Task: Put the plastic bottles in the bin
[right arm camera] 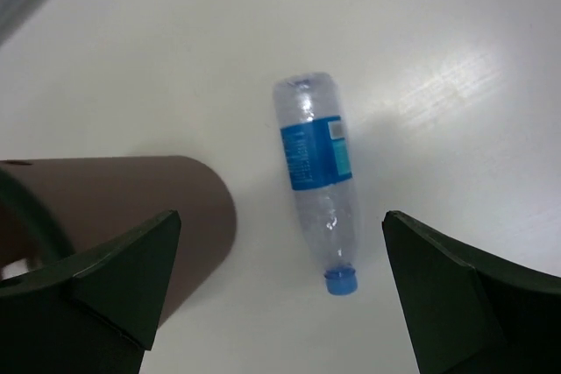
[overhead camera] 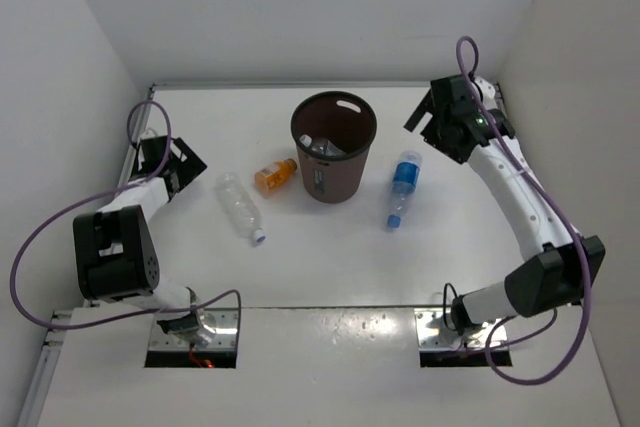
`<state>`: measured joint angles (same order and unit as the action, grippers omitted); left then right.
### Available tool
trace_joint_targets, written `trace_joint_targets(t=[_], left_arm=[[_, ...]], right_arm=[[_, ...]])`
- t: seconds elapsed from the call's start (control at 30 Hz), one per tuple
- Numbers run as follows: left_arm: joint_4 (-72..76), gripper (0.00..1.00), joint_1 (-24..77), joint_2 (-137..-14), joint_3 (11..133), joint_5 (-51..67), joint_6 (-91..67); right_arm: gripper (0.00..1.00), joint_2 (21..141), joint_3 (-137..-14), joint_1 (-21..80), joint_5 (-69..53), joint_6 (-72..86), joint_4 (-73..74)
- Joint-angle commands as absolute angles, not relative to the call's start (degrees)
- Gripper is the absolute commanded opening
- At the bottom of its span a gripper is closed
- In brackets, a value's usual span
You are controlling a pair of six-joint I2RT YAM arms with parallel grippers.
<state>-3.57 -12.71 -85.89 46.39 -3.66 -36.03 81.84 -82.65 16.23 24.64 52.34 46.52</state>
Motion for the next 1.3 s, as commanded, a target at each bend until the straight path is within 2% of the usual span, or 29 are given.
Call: trace_joint_targets(t=[0.0,0.2,0.3,0.67,1.03,1.17,1.27], left_arm=[[-1.14,1.0,-12.74,-83.58,45.35,-3.08,-35.51],[-0.62,1.0,-12.74,-83.58,44.74,-3.08,-35.51],[-0.62,1.0,-12.74,-83.58,44.74,-3.08,-35.51],[-0.09,1.0,-12.74,-83.58,44.74,-3.08,-33.93],[-0.62,1.0,-12.74,-84.11,45.79,-3.08,-33.31],[-0.62,1.0,-12.74,-84.11,46.32,-3.6,-32.78],[-1.14,1.0,-12.74,-84.11,46.32,-3.6,-32.78]], right_arm=[[1.0,83.49,-81.83,13.72,18.38,54.76,47.2],[1.0,94.28,-77.89,11.51,3.02,52.04,47.03],[1.0,97.64,-77.34,10.9,0.36,50.89,47.02],[1.0,101.87,-75.24,9.32,1.58,50.89,45.35],[1.0,111.61,-74.79,8.26,-2.19,50.89,44.12],[0.9,113.12,-75.15,7.74,-3.34,50.89,44.04],[0.87,112.41,-73.04,7.73,-3.87,51.42,42.46]])
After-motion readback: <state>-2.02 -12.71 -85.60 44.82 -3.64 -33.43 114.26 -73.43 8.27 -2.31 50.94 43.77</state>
